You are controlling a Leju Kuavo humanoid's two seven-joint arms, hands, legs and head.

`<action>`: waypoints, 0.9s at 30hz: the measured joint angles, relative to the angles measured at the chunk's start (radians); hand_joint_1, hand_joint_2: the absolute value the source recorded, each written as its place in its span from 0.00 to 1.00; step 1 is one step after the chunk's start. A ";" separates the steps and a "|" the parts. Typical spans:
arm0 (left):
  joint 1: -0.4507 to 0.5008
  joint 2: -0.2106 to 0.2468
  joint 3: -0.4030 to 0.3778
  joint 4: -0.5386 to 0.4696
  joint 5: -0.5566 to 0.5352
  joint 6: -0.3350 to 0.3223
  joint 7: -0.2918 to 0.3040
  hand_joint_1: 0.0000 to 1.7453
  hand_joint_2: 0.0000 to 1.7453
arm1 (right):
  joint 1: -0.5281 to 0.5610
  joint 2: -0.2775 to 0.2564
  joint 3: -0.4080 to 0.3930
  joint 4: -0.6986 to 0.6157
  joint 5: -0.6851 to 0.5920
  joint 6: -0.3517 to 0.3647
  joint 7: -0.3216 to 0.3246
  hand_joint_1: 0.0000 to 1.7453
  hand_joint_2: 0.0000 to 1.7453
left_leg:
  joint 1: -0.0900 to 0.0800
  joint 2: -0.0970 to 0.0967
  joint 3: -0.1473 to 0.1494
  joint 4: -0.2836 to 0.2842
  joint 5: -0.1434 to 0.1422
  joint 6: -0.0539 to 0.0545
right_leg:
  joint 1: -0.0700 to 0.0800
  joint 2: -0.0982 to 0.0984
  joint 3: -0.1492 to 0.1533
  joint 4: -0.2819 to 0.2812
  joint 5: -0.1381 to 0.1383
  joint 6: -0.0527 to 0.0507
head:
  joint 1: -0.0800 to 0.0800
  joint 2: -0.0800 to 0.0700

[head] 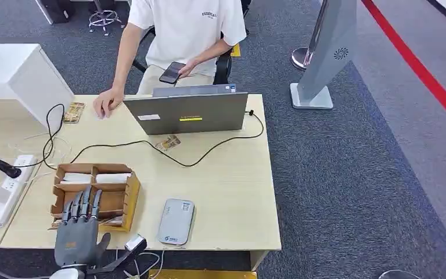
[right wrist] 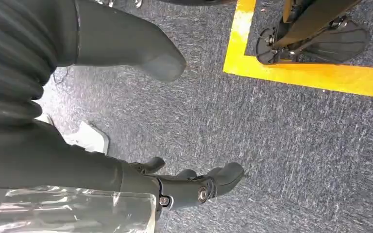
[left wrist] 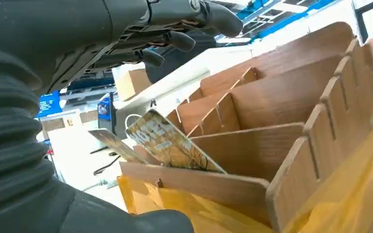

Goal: Pass the card to the sensor for recognition and then transmit it.

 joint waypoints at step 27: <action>0.027 0.016 -0.034 -0.094 0.000 -0.040 0.009 0.00 1.00 | 0.000 0.000 -0.009 0.000 0.001 0.000 0.005 0.00 1.00 | 0.000 0.000 0.000 0.000 0.000 0.000 | 0.000 0.000 0.000 0.000 0.000 0.000 | 0.000 0.000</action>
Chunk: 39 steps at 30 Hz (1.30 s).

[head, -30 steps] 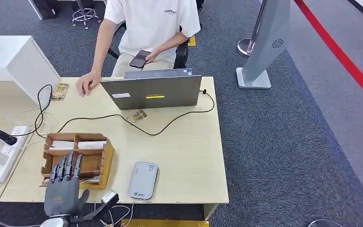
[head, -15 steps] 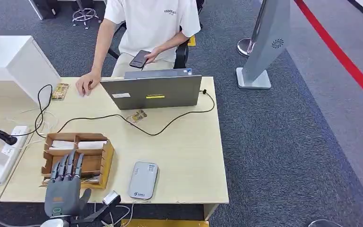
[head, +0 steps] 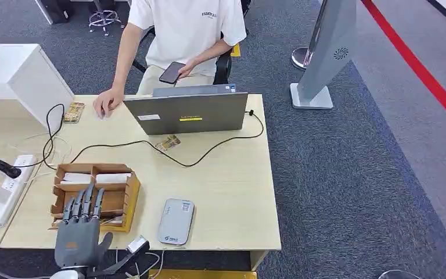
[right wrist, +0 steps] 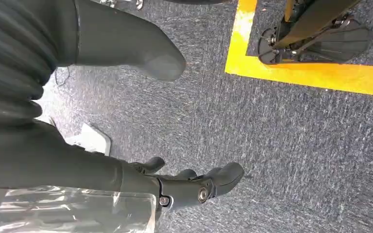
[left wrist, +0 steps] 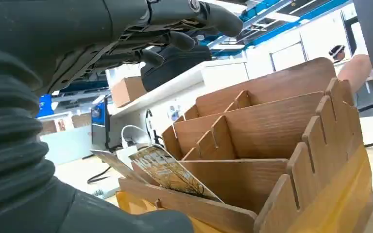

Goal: Pass the card to the sensor for recognition and then transmit it.

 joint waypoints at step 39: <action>0.041 -0.009 0.030 -0.033 0.000 -0.022 -0.007 0.00 1.00 | 0.000 0.000 -0.016 0.000 0.016 0.001 0.003 0.00 1.00 | 0.000 0.000 0.000 0.000 0.000 0.000 | 0.000 0.000 0.000 0.000 0.000 0.000 | 0.000 0.000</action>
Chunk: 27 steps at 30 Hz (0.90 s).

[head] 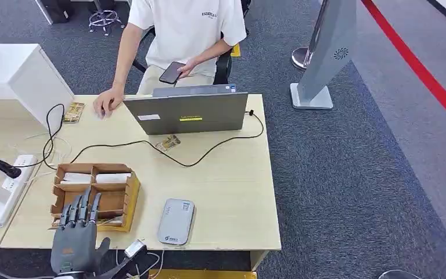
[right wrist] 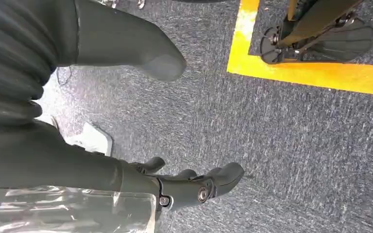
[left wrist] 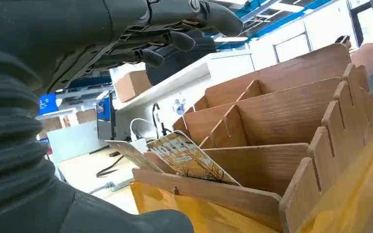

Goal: Pass the card to the sensor for recognition and then transmit it.

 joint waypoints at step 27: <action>0.008 0.000 0.047 -0.006 0.000 0.008 0.007 0.00 1.00 | 0.000 0.000 -0.001 0.000 0.008 0.006 0.006 0.00 1.00 | 0.000 0.000 0.000 0.000 0.000 0.000 | 0.000 0.000 0.000 0.000 0.000 0.000 | 0.000 0.000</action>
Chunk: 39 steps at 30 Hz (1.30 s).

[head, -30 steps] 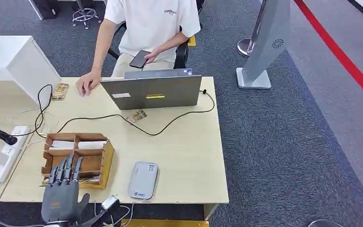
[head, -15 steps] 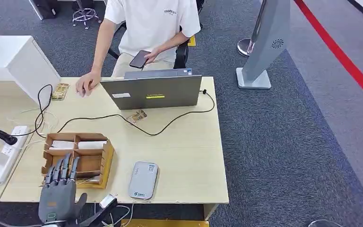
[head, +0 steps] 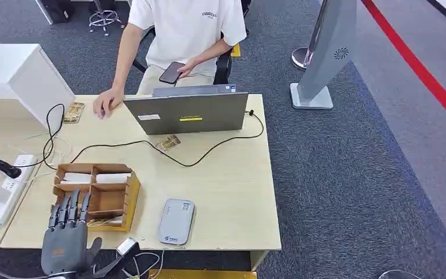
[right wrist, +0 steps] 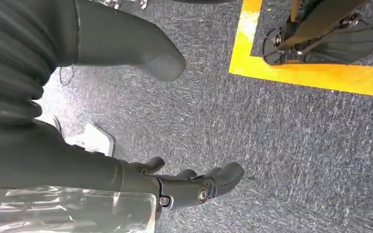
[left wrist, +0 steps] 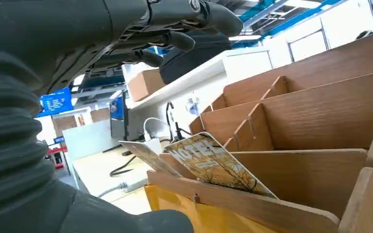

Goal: Pass the card to the sensor for recognition and then transmit it.

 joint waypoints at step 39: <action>-0.010 -0.044 0.033 0.029 0.000 -0.024 -0.040 0.00 1.00 | 0.000 0.004 -0.001 0.000 0.020 0.000 -0.002 0.00 1.00 | 0.000 0.000 0.000 0.000 0.000 0.000 | 0.000 0.000 0.000 0.000 0.000 0.000 | 0.000 0.000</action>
